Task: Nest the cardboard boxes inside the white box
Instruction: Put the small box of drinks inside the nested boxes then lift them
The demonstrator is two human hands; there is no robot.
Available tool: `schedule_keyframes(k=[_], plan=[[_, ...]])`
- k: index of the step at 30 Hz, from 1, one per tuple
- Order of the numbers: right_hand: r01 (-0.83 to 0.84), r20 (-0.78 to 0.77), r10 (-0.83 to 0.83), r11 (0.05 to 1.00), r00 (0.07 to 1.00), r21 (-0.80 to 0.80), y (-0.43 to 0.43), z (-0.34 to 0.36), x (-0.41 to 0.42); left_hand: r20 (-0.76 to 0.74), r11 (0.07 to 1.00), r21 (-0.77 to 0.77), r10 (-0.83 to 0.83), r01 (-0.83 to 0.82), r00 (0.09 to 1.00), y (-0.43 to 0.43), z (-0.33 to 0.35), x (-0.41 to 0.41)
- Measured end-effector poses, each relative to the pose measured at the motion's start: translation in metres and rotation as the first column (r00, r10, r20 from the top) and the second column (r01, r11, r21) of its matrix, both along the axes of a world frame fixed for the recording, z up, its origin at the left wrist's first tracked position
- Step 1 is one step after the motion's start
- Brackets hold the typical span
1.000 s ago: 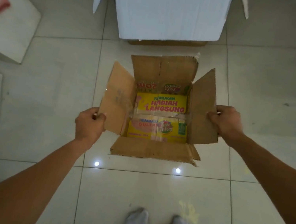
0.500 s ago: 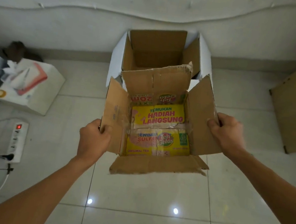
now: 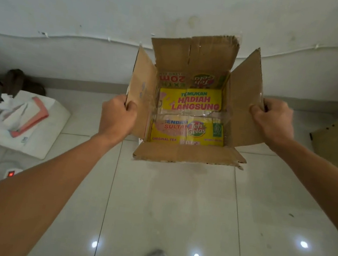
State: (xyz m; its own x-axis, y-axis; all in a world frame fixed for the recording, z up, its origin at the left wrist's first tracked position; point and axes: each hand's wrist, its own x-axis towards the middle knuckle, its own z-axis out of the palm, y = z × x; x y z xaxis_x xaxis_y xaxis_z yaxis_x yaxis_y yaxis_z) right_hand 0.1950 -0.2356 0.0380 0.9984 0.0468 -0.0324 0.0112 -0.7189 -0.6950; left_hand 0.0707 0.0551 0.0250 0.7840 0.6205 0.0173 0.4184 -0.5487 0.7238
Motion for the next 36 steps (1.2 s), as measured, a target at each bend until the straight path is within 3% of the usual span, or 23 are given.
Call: schedule_keyframes(k=[8,15,27,36], plan=[[0.006,0.025,-0.007,0.999,1.000,0.036,0.035,-0.017,0.085,-0.003,0.999,-0.040,-0.008,0.008,1.000,0.035,-0.017,0.086],[-0.034,-0.019,0.034,0.999,0.999,0.018,0.049,-0.073,0.140,-0.046,1.000,0.001,-0.017,0.017,0.999,0.046,-0.062,0.141],[-0.092,-0.082,0.089,0.995,0.993,-0.041,0.059,-0.167,0.175,-0.158,0.992,0.115,-0.032,0.051,0.987,0.054,-0.148,0.172],[-0.083,-0.242,0.054,0.990,0.969,-0.112,0.077,-0.216,0.184,-0.292,0.979,0.179,-0.041,0.097,0.955,0.054,-0.187,0.188]])
